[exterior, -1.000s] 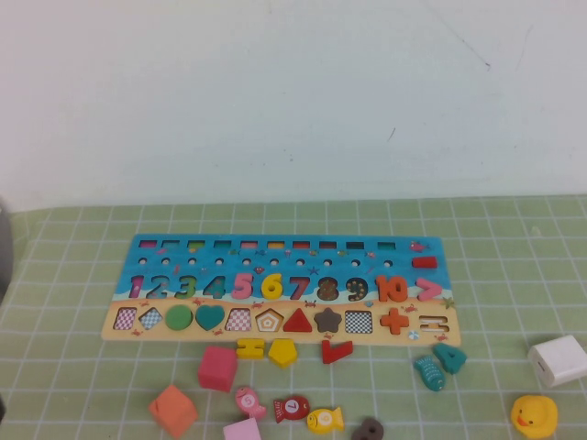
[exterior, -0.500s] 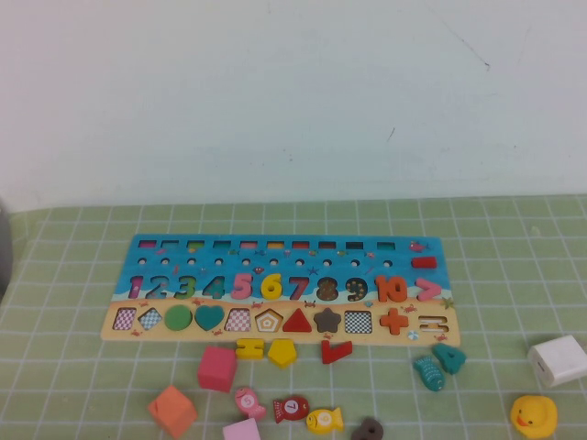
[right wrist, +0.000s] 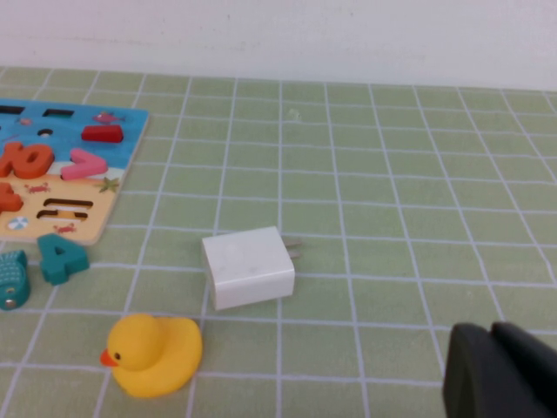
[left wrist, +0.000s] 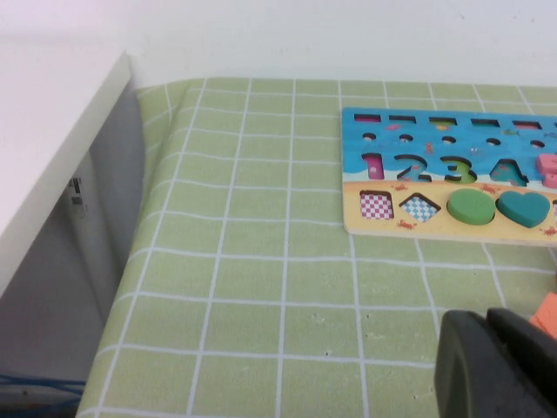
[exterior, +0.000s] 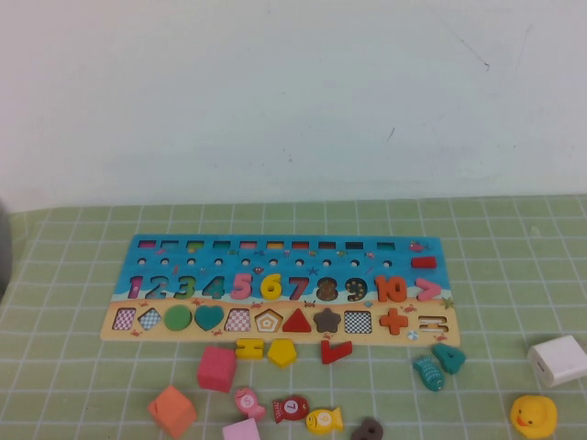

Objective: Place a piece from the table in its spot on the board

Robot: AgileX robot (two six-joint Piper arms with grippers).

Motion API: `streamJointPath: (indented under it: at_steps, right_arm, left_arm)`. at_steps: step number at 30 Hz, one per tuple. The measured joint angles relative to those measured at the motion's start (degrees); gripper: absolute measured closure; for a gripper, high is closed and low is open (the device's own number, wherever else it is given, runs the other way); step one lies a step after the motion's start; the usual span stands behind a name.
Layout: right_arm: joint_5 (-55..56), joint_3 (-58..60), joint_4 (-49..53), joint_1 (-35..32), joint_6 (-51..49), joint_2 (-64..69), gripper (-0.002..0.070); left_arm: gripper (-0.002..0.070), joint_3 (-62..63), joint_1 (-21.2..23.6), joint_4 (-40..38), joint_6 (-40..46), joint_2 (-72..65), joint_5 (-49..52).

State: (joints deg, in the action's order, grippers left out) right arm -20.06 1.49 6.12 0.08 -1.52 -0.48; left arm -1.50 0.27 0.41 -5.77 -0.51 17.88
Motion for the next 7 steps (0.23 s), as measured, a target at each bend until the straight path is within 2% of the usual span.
streamJointPath:
  at_steps: [7]
  right_arm:
    - [0.0,0.0,0.0,0.0,0.0,0.0,0.0676]
  left_arm:
    - [0.0676,0.0,0.0,0.0,0.0,1.0,0.0]
